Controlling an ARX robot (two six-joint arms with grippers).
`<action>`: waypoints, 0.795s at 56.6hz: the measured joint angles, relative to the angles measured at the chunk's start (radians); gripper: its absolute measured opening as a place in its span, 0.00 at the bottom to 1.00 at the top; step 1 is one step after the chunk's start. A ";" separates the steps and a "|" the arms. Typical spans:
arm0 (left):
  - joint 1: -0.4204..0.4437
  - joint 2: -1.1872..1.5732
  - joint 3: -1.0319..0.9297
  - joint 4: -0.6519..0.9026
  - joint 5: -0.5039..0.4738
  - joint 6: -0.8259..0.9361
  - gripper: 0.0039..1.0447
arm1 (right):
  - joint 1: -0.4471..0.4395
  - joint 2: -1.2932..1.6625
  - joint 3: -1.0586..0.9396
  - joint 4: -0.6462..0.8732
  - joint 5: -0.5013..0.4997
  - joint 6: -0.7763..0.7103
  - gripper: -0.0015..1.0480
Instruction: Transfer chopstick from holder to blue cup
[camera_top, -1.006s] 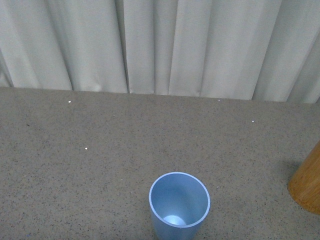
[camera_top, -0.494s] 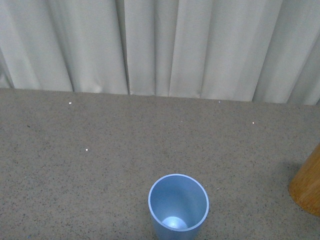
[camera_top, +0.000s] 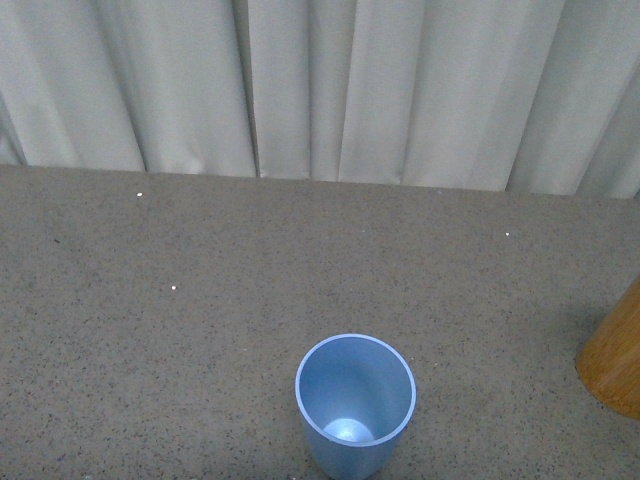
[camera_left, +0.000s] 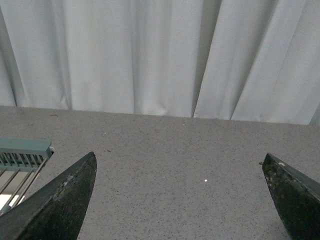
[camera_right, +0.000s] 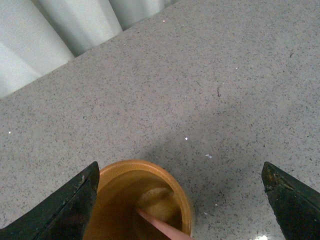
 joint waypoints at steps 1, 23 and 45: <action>0.000 0.000 0.000 0.000 0.000 0.000 0.94 | -0.001 0.007 0.006 0.001 0.000 0.000 0.91; 0.000 0.000 0.000 0.000 0.000 0.000 0.94 | -0.010 0.132 0.058 0.043 -0.015 0.025 0.63; 0.000 0.000 0.000 0.000 0.000 0.000 0.94 | -0.010 0.135 0.059 0.074 -0.020 0.051 0.05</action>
